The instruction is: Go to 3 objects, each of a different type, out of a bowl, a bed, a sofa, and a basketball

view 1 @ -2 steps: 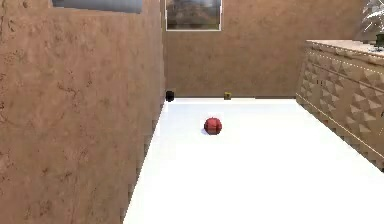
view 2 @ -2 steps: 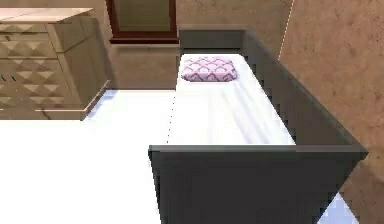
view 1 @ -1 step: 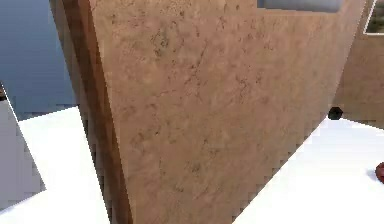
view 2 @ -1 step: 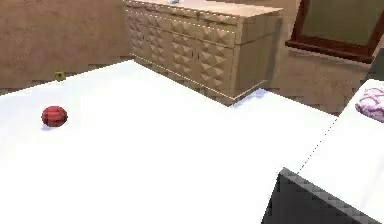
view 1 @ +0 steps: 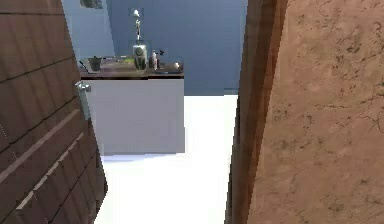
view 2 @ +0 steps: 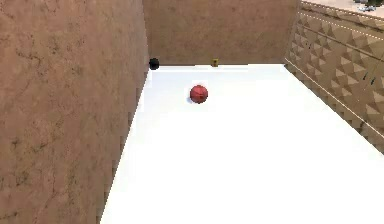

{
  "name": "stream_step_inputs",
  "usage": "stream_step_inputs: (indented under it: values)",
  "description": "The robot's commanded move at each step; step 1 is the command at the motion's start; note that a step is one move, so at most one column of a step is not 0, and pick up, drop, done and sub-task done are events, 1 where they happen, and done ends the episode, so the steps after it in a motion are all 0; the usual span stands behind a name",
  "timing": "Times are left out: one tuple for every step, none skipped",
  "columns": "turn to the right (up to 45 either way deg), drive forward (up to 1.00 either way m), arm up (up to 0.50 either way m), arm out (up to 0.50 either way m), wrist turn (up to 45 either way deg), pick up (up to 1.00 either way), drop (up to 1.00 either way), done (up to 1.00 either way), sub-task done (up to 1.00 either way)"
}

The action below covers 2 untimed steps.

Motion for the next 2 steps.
stream_step_inputs:
  values:
    - [0.0,0.1,0.0,0.0,0.0,0.0,0.0,0.0,0.0]
    - [-45.0,0.0,0.0,0.0,0.0,0.0,0.0,0.0,0.0]
